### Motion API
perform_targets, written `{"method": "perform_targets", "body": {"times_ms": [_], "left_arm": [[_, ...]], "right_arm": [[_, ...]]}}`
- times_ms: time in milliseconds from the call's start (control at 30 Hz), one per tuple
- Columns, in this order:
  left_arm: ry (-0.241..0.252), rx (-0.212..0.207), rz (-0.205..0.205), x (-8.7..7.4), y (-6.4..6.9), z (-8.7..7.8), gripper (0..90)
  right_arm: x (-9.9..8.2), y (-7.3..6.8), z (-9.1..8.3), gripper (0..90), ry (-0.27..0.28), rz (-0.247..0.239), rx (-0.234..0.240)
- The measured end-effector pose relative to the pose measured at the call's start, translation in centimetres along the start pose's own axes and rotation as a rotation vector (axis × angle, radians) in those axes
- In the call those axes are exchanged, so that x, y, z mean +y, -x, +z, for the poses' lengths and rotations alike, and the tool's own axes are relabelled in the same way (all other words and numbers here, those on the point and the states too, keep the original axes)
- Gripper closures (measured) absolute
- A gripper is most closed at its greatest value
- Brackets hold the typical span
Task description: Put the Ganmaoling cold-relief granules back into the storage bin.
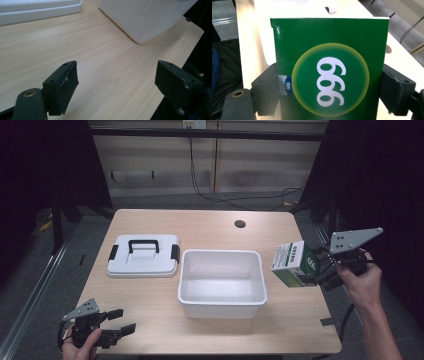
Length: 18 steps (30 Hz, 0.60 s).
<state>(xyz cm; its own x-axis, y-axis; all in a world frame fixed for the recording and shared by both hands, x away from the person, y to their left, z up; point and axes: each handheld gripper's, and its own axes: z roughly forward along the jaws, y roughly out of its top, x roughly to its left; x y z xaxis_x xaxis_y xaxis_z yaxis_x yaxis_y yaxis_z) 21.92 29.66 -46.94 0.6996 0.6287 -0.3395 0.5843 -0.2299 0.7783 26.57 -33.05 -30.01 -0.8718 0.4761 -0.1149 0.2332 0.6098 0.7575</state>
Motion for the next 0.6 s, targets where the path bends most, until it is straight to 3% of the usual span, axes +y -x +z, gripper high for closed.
{"method": "perform_targets", "body": {"times_ms": [300,600], "left_arm": [[0.002,0.001,-0.001,0.0,0.0,0.0,18.6],[0.005,0.0,-0.001,0.0,0.0,-0.1,18.6]], "right_arm": [[2.7,0.0,2.1,16.1,0.005,-0.039,0.041],[5.7,0.0,4.2,16.1,-0.059,-0.08,0.103]]}}
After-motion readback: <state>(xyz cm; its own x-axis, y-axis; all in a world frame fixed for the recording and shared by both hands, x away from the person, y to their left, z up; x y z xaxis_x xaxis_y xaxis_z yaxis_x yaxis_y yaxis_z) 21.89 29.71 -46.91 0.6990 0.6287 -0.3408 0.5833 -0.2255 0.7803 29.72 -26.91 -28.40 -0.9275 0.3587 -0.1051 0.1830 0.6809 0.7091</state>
